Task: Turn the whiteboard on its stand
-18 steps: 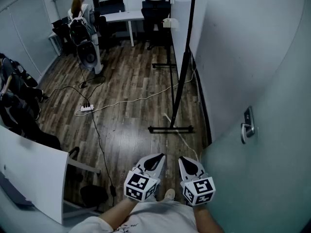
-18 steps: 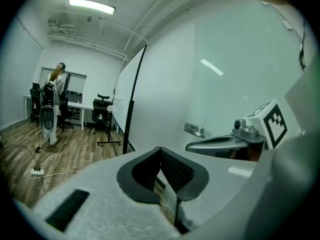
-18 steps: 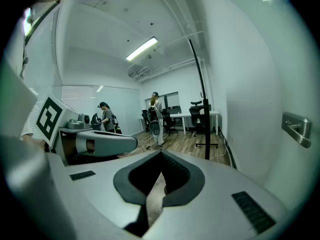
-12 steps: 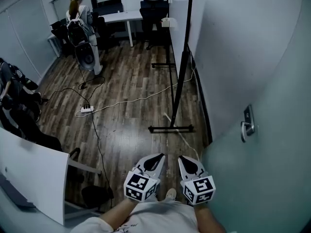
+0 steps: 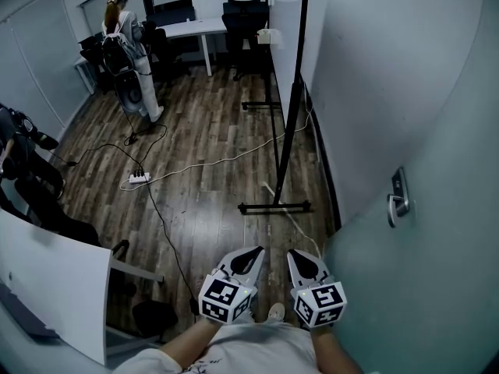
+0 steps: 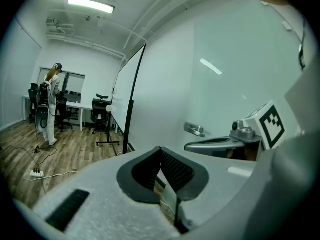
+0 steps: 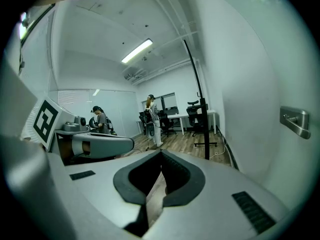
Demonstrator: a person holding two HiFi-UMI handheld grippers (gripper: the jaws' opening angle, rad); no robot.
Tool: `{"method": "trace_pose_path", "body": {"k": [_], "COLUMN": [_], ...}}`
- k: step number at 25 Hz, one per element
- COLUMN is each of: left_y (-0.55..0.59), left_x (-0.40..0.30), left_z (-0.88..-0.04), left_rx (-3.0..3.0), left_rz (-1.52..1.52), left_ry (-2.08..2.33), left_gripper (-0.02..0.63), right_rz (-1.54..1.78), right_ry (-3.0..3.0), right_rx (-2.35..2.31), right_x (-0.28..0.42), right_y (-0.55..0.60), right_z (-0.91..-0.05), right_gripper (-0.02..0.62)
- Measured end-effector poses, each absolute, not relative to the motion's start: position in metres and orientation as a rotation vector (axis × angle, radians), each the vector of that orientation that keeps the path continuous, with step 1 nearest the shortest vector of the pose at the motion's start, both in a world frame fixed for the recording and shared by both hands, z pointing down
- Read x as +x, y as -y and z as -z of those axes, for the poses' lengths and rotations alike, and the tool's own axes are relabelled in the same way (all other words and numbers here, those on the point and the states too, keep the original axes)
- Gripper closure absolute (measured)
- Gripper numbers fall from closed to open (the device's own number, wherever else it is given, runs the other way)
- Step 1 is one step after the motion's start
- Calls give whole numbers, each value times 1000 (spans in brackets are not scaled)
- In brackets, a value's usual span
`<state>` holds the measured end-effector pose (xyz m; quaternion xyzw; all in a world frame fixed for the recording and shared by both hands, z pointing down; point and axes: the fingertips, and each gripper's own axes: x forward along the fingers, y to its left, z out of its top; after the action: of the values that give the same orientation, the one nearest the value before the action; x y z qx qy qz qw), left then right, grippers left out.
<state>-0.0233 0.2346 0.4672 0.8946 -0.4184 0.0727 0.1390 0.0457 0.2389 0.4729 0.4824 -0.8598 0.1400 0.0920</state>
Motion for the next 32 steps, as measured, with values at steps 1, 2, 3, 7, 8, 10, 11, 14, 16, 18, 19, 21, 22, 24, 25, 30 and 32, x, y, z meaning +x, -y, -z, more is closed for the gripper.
{"method": "trace_pose_path", "body": {"k": [1, 2, 3, 7, 8, 10, 11, 14, 16, 18, 19, 21, 22, 24, 25, 30, 32], "left_y": [-234, -232, -231, -226, -225, -224, -224, -222, -219, -217, -215, -209, -206, -199, -196, -173, -163], "left_x": [-25, -27, -30, -44, -48, -56, -61, -75, -79, -79, -79, -79, -79, -81, -81, -83, -81], "left_z": [-468, -468, -467, -463, -462, -463, -464, -467, -468, -468, -468, -467, -468, -470, -471, -477, -480], "left_rx": [2588, 2589, 2589, 2606, 2615, 2625, 2624, 2619, 2620, 2625, 2627, 2628, 2628, 2629, 2630, 2633, 2634], "left_rz": [-209, -206, -200, -194, -197, -198, -197, -193, -186, -181, -179, -178, -178, -178, -179, -191, -201], "left_ry": [1206, 1205, 1206, 1208, 1203, 1193, 1191, 1186, 1176, 1165, 1161, 1159, 1158, 1157, 1158, 1156, 1153], "left_gripper": [595, 595, 595, 595, 595, 595, 595, 595, 595, 595, 595, 595, 595, 595, 595, 595, 595], "right_rz": [-418, -419, -419, -404, -402, -400, -397, -384, -387, -393, -394, -394, -395, -395, -395, -408, -418], "right_ry": [2552, 2550, 2549, 2551, 2552, 2552, 2550, 2543, 2536, 2529, 2526, 2522, 2522, 2522, 2523, 2528, 2528], "right_rx": [1435, 1437, 1439, 1455, 1461, 1471, 1472, 1468, 1467, 1475, 1481, 1493, 1499, 1504, 1506, 1524, 1531], "right_x": [44, 42, 40, 29, 25, 16, 11, -3, -7, -7, -7, -6, -6, -6, -7, -7, -5], "right_y": [-238, -237, -236, -231, -230, -230, -230, -231, -229, -226, -224, -219, -216, -209, -205, -183, -173], "right_z": [-474, -474, -475, -469, -469, -469, -469, -471, -474, -475, -475, -474, -474, -477, -478, -484, -487], "right_gripper": [589, 589, 589, 589, 589, 589, 589, 589, 589, 589, 589, 589, 589, 589, 589, 589, 589]}}
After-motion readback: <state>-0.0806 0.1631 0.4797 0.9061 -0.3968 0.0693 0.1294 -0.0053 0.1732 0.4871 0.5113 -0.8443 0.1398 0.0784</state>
